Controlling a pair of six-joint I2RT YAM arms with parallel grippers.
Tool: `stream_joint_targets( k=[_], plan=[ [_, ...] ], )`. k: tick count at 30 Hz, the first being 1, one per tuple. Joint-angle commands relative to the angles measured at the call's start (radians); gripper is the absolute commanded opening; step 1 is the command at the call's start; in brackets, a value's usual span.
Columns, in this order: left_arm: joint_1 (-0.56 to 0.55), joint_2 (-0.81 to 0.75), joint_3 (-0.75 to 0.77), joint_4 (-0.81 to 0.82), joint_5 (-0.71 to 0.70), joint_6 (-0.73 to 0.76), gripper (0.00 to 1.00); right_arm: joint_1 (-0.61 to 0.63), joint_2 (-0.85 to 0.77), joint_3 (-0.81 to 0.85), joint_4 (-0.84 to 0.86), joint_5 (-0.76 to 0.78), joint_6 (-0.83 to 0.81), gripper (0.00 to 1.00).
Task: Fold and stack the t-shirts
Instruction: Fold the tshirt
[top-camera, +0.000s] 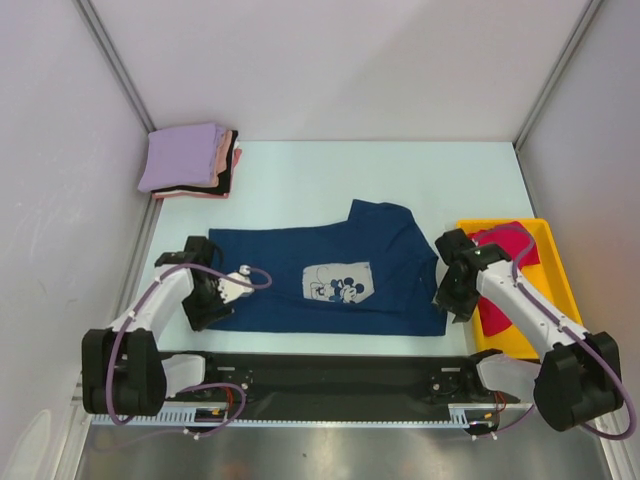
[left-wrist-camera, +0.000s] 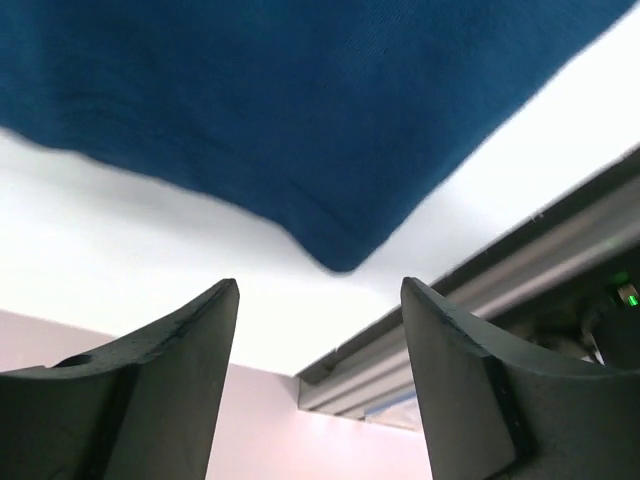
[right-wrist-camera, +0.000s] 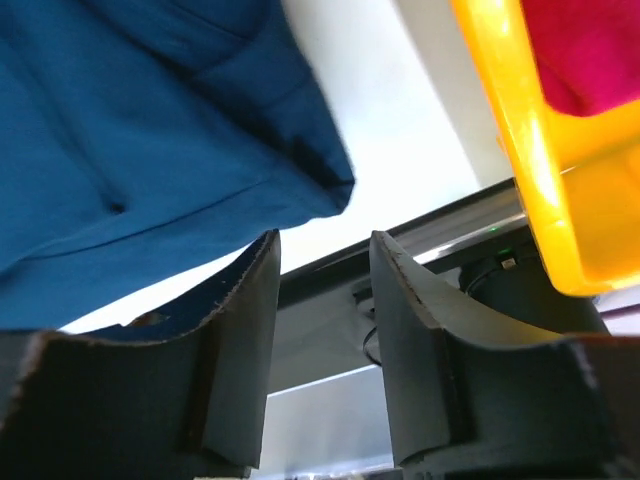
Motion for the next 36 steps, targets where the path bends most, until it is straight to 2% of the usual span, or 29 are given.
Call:
stream_joint_targets(
  k=[1,4,7,11,16,24,29,36],
  plan=[
    [0.013,-0.006,0.136,-0.103,0.054,0.003,0.72,0.048,-0.037,0.145,-0.021,0.066,-0.028,0.47],
    [0.026,-0.006,0.243,-0.031,0.149,-0.095,0.72,0.094,-0.016,0.136,0.080,-0.013,-0.062,0.46],
    [0.075,-0.013,0.245,0.104,0.221,-0.163,0.71,0.094,0.038,0.101,0.225,-0.138,-0.077,0.43],
    [0.079,0.006,0.147,0.296,0.174,-0.168,0.73,0.100,0.150,0.101,0.351,-0.235,-0.094,0.45],
    [0.078,0.106,0.104,0.392,0.148,-0.169,0.74,0.110,0.224,0.081,0.406,-0.249,-0.112,0.46],
    [0.078,0.145,0.110,0.404,0.159,-0.221,0.72,0.123,0.268,0.053,0.335,-0.220,-0.126,0.46],
    [0.078,0.146,0.105,0.394,0.145,-0.221,0.72,0.127,0.302,0.035,0.390,-0.244,-0.128,0.45],
    [0.078,0.141,0.118,0.385,0.134,-0.215,0.73,0.134,0.348,0.070,0.397,-0.232,-0.112,0.33]
  ],
)
